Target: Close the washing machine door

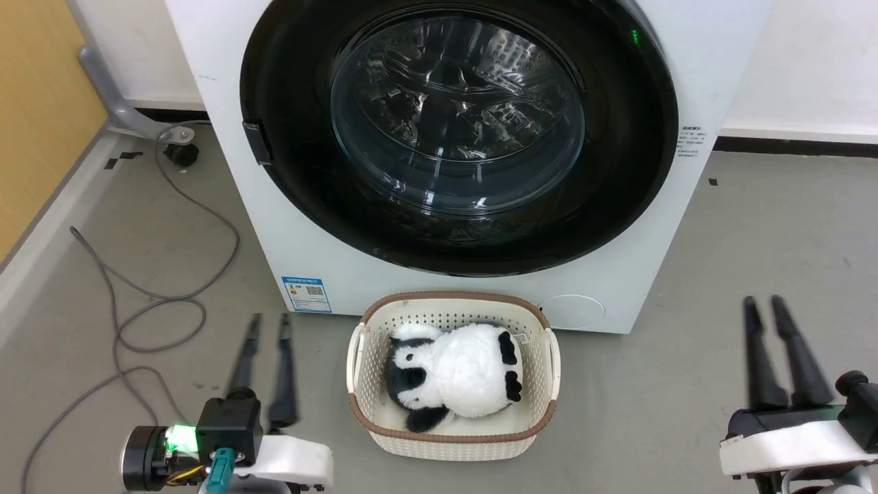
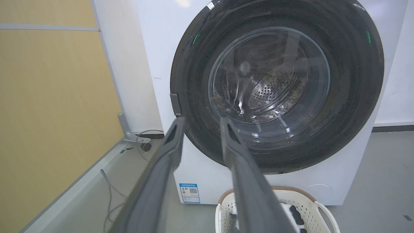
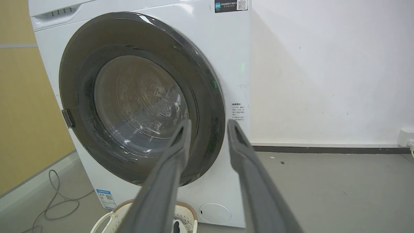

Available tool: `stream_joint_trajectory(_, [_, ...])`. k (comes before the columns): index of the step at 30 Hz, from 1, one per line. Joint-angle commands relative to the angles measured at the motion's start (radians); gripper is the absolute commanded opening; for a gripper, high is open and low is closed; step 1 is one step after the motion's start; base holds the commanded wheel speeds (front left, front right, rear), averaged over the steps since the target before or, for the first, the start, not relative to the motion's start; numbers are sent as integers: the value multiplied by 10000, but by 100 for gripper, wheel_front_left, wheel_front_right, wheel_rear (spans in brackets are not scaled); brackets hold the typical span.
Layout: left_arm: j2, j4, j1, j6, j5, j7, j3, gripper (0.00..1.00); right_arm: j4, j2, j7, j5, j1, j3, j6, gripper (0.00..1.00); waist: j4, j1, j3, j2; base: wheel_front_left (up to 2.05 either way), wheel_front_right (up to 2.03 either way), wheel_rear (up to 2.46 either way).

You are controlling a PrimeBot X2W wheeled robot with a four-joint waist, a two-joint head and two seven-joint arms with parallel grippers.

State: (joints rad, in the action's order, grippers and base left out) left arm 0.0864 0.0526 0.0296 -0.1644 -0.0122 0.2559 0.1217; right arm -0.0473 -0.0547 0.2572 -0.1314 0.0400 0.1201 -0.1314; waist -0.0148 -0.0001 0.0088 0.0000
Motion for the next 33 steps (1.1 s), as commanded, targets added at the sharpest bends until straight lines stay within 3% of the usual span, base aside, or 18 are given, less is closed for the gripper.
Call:
stream_joint_trajectory(1, [-4,-3,-2,9,1,-15,-7,0,3,0,-15,8,-2,-5,-2,0,1,1,-1,0,0,0,0])
stream_joint_trajectory(33, [-93,-133,-75,417,31,-649,-308,0,120,11,-652,333,-101,-303,0,0,37,1,-23,0,0,0,0])
